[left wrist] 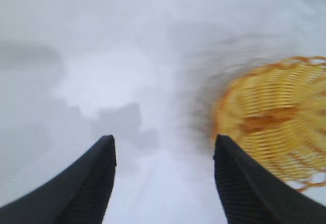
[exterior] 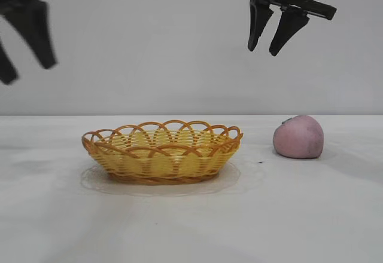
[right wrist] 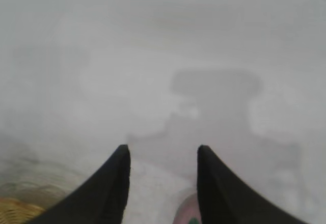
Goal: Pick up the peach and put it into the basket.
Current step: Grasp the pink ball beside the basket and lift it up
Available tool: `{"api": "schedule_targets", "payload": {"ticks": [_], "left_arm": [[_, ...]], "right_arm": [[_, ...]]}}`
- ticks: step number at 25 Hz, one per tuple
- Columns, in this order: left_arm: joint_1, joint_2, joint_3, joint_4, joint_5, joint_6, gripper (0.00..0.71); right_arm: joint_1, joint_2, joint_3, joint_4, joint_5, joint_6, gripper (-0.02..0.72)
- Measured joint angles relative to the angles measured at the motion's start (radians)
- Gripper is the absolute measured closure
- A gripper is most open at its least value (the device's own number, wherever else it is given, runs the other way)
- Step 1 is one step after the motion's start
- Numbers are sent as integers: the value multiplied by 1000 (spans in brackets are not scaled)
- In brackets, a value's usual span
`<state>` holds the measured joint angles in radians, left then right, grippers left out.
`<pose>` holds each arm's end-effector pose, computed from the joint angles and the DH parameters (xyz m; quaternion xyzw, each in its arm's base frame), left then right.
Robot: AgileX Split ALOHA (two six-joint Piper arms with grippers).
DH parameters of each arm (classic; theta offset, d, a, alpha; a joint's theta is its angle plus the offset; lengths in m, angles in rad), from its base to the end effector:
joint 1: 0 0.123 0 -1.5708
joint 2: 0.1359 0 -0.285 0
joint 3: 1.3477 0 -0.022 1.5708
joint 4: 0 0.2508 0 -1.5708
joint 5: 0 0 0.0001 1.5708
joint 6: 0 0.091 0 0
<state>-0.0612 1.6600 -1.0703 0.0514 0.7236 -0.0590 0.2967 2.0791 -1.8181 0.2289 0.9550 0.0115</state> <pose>0.3243 -0.0168 0.2137 0.0171 0.9848 0.0097 0.1723 0.4361 0.1510 0.2488 -0.0943 0.9657 0.1376 0.1990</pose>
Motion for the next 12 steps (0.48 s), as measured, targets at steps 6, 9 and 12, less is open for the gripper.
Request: {"api": "schedule_targets", "payload": {"ticks": [6, 9, 12], "left_arm": [[0, -229, 64, 10, -6, -15, 335], [0, -441, 151, 12, 16, -10, 335], [0, -669, 238, 12, 108, 41, 335]], "right_arm": [[0, 0, 0, 0, 8, -4, 454], [0, 0, 0, 0, 19, -15, 454], [0, 0, 0, 0, 24, -26, 454]]}}
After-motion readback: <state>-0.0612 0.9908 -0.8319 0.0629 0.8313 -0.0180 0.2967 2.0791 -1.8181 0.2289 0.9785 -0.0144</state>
